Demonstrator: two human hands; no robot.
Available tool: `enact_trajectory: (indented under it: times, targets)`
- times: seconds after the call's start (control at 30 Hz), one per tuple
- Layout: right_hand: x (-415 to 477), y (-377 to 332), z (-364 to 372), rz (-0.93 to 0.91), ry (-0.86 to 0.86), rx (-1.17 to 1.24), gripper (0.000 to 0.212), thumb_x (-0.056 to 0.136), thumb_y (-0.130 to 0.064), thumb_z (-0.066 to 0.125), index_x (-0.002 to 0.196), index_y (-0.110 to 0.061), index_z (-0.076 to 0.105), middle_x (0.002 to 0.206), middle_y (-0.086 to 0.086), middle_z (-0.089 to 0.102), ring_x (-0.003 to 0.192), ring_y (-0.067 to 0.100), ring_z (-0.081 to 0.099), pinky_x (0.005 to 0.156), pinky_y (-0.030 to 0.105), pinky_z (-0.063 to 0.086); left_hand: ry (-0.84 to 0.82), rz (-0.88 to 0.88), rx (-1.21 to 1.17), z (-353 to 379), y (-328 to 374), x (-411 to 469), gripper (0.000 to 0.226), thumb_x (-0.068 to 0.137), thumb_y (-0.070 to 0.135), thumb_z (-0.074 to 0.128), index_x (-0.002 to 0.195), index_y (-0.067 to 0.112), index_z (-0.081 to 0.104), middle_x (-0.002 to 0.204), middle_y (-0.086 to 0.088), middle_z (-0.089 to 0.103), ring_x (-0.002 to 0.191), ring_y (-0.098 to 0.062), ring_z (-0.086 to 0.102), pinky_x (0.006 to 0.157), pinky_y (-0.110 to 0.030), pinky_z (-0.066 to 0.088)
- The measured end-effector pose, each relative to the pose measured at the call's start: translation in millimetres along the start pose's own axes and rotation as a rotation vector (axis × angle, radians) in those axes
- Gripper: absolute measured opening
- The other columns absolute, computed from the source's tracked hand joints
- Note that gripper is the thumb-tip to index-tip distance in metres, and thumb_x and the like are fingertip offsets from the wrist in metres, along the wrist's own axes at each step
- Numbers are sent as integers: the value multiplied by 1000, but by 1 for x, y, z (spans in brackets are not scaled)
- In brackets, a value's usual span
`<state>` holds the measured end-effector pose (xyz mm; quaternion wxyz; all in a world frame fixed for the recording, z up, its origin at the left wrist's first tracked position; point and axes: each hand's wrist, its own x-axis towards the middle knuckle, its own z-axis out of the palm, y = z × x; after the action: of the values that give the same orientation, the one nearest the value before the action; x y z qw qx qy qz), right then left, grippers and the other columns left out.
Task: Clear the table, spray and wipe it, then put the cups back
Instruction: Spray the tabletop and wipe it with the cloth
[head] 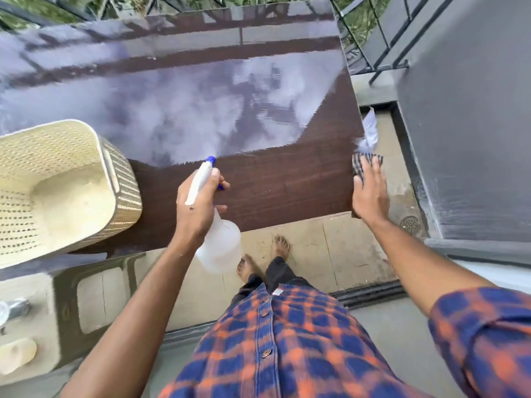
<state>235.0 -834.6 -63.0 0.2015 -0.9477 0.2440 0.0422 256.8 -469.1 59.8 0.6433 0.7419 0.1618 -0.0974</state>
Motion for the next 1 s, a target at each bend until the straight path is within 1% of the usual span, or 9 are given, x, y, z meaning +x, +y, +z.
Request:
enact_trajectory:
  times: [0.13,0.33,0.47,0.53,0.67,0.73,0.87,0.93,1.0]
  targets:
    - [-19,-32,24,37,51,-31,56,104,-24,40,158,-22,26,168,9,16,153,35,17,123,47,20,-48,-7,-6,15,3,-1,30,100,34,54,95,8,67,90,-8,70,93,-15,69,56,-30,54]
    - [-78,-56,42,-417,-135,-72,53,105,-32,39,157,-34,26,167,-3,19,154,24,16,122,47,13,-83,-11,-4,25,10,0,30,100,34,54,92,9,67,88,-5,70,92,-13,69,57,-32,56]
    - [-24,-28,19,-144,-37,-30,54,106,-35,40,159,-30,25,168,0,12,155,25,12,124,49,10,-46,-19,-4,18,12,5,27,103,31,53,90,12,67,88,-6,70,92,-15,70,55,-29,54]
    - [11,-19,8,-40,-9,-4,54,106,-32,40,159,-28,26,169,4,11,155,29,12,124,52,15,-16,-25,6,13,12,8,26,103,31,53,87,16,67,89,-6,71,92,-15,71,55,-28,53]
    - [59,-58,13,-57,-1,-31,55,102,-25,45,156,-22,32,167,9,17,153,35,17,121,54,20,75,-64,6,9,14,16,26,103,32,53,85,18,67,89,-4,71,91,-12,70,56,-29,55]
    - [52,-98,26,-191,-40,-98,56,101,-25,47,155,-21,33,166,12,20,151,38,21,119,55,24,109,-92,7,9,17,21,27,103,31,53,87,14,67,88,-3,71,88,-7,70,57,-30,55]
    - [-9,-161,68,-670,-168,-121,58,98,-30,51,154,-25,37,165,8,26,149,35,28,117,53,27,119,-90,48,15,24,33,35,105,28,51,98,-3,66,89,-4,70,83,-2,67,57,-31,56]
    - [-39,-160,77,-898,-265,-110,57,97,-32,52,153,-30,39,164,4,29,149,30,28,117,52,27,132,-93,42,18,27,40,34,104,28,52,97,-2,66,89,-6,70,85,-5,68,58,-32,56]
    - [-41,-133,71,-978,-278,-80,55,97,-35,54,151,-34,41,163,0,32,149,26,30,118,50,25,144,-96,32,18,31,46,30,104,29,52,95,5,67,89,-6,71,87,-8,69,58,-33,56]
